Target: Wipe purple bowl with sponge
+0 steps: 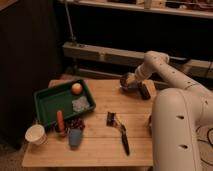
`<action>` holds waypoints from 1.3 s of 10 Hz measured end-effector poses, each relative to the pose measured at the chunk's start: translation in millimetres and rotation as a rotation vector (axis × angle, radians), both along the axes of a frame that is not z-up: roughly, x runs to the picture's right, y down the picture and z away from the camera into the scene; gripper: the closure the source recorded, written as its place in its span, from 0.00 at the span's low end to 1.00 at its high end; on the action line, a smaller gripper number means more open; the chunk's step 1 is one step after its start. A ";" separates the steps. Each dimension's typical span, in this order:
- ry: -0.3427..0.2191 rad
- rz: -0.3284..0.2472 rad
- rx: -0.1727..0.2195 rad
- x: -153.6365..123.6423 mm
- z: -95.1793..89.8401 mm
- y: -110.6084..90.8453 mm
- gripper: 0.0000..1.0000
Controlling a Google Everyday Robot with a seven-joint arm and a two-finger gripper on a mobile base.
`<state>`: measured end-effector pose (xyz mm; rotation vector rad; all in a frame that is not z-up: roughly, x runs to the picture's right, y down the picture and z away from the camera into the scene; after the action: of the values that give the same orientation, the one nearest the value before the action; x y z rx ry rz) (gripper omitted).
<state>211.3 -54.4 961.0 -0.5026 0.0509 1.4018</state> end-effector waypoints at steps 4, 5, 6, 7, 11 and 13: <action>0.044 0.035 0.017 20.0 12.4 -15.3 1.00; 0.046 0.041 0.018 20.2 18.3 -19.3 1.00; 0.045 0.042 0.018 17.1 26.6 -21.9 1.00; 0.037 0.039 0.018 10.8 32.0 -24.4 1.00; -0.028 0.037 0.003 -14.9 43.0 -21.6 1.00; -0.064 0.026 0.004 -27.1 36.4 -17.0 1.00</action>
<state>184.2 -71.4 997.4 -0.5466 -0.0101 1.4095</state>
